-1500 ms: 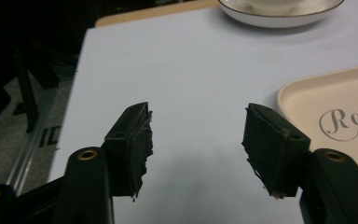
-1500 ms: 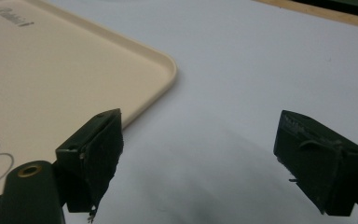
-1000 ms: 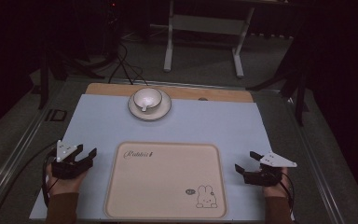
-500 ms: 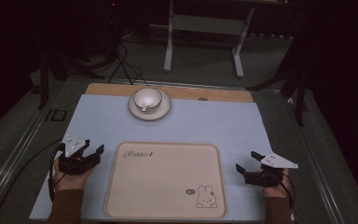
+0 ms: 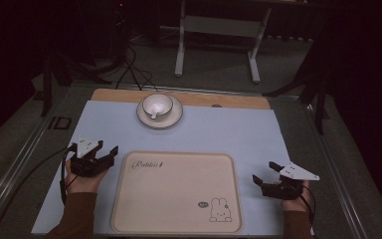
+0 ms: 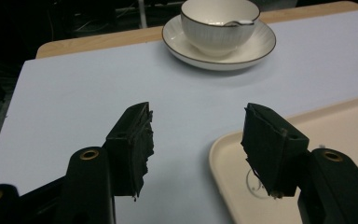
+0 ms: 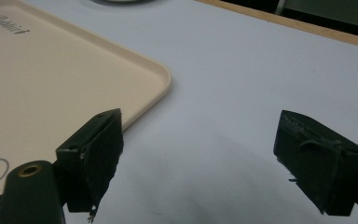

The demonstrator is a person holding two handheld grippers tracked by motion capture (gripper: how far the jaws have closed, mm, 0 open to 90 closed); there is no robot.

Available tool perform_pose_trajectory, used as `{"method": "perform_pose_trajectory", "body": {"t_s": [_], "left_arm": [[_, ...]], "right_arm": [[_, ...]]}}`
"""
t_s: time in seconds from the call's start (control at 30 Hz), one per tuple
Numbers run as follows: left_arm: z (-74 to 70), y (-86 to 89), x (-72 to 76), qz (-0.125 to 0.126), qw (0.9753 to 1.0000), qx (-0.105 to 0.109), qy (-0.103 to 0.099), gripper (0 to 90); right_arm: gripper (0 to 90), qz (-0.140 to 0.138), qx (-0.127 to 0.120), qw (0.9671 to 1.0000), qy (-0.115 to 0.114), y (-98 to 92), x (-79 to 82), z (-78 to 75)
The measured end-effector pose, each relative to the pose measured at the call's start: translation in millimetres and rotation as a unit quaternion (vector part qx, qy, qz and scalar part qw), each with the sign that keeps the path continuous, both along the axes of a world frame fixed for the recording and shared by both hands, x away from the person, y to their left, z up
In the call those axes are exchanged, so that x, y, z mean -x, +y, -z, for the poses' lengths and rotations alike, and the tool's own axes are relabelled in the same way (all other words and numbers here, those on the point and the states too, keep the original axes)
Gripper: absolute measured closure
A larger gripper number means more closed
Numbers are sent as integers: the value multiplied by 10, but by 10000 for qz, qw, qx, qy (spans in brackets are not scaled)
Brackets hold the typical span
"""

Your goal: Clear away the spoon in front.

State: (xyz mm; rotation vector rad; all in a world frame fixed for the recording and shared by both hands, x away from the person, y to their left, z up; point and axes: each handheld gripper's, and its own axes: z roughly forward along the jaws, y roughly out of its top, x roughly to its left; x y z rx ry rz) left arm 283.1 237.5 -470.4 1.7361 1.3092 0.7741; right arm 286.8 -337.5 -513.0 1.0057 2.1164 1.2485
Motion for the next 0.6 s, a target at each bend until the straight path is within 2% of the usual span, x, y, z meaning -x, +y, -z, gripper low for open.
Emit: {"method": "perform_pose_trajectory", "body": {"t_s": [0.17,0.6], "left_arm": [[-50,-31,-72,16,10000,91,-25,415],[-166,-125,-301,24,9998,153,-78,414]], "right_arm": [[155,2,-1,10000,-1,4,-2,0],[155,9,-3,10000,-16,-2,-3,-4]]}}
